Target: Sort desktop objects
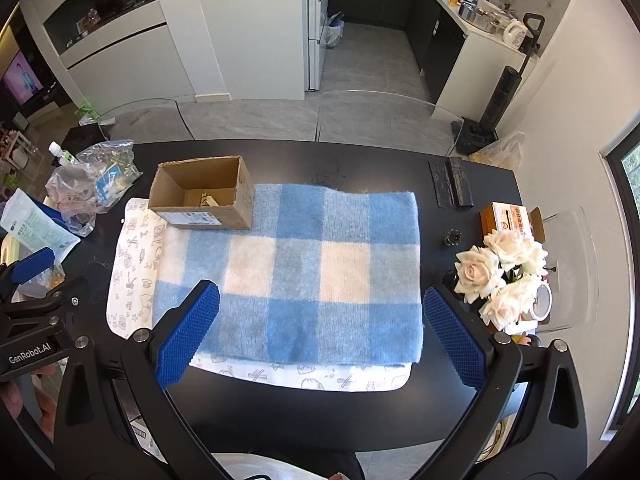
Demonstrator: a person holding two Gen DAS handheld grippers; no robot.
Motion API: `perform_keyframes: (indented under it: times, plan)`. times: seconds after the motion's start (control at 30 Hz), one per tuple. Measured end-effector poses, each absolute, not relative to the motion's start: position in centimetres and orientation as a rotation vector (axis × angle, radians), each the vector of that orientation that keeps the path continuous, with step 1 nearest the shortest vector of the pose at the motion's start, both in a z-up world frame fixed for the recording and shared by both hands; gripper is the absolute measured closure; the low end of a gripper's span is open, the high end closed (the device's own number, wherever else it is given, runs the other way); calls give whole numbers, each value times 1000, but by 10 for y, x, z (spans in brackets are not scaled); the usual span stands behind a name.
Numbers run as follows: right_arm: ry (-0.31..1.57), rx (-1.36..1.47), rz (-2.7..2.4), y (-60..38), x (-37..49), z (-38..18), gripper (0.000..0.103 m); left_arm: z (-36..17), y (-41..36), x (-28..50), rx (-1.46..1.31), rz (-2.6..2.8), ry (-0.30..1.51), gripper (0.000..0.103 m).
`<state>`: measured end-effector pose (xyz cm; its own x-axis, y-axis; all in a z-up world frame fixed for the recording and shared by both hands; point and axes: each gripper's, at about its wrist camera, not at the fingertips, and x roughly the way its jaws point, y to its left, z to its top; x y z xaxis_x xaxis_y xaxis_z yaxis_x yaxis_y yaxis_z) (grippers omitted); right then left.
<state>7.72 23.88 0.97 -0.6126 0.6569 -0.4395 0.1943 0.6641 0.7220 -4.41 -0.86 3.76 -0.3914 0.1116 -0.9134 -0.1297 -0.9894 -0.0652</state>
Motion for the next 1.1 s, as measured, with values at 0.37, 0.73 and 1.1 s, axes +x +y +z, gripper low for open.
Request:
perform_keyframes:
  times: [0.37,0.73,1.1]
  plan:
    - [2131,667,788,199,72,54,0,64,-16,7,-1563,2529,37,0]
    - [2111,666,785,187,67,80,0,73,-25,28,-1549,2539,25,0]
    - [2091,667,802,186,66,96,0,76,-33,41,-1566,2577,34,0]
